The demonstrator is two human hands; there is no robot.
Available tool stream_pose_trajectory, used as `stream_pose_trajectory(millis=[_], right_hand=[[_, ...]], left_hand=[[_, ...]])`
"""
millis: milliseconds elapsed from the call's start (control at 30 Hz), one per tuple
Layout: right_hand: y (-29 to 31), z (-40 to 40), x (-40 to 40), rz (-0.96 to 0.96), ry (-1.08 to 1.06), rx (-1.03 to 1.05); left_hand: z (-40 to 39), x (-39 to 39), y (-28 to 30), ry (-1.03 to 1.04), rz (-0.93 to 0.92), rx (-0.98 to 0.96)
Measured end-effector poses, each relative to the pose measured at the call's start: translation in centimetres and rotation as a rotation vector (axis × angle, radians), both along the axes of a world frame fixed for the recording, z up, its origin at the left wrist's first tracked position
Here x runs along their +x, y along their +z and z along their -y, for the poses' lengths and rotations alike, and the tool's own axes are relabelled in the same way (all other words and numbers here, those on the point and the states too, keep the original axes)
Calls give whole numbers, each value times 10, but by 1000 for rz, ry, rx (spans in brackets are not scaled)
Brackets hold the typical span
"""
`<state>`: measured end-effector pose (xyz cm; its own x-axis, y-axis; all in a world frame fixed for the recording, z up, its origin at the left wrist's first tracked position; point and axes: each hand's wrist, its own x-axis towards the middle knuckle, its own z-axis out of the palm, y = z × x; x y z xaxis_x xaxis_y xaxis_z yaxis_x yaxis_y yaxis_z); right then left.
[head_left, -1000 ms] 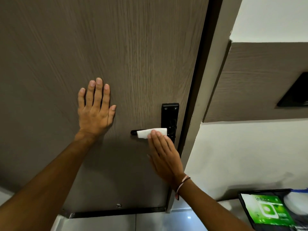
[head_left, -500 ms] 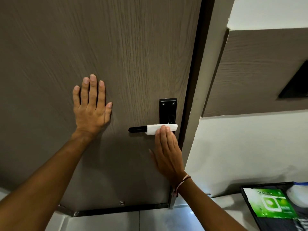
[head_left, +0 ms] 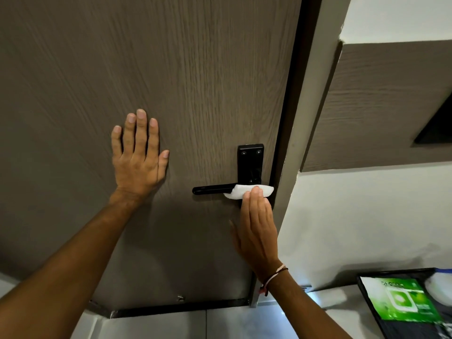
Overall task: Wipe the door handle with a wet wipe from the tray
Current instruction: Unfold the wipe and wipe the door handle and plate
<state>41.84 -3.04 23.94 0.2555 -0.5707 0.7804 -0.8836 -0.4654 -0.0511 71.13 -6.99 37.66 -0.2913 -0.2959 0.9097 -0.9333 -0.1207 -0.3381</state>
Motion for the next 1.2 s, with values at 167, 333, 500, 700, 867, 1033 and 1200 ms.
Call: stream_pose_trajectory(millis=[167,333,500,700,867,1033,1200], right_hand=[[8,-11,17,-29,57,-40],[23,-10,31,-91,152,-90],[37,-5,54,-149,285,-81],[31,2,59,-204,303,-130],[15,3,27,-215,202,-161],[14,5,-9,-160,80,-105],[27,14,-16,-23,107,-50]], left_hand=[[-1,1,-1,16,-4,5],[-1,2,-2,13,-19,15],[0,1,-2,15,-23,23],[0,1,-1,27,-11,25],[-1,0,0,25,-9,16],[-4,-3,2,9,-1,29],[-5,-5,4,23,-4,40]])
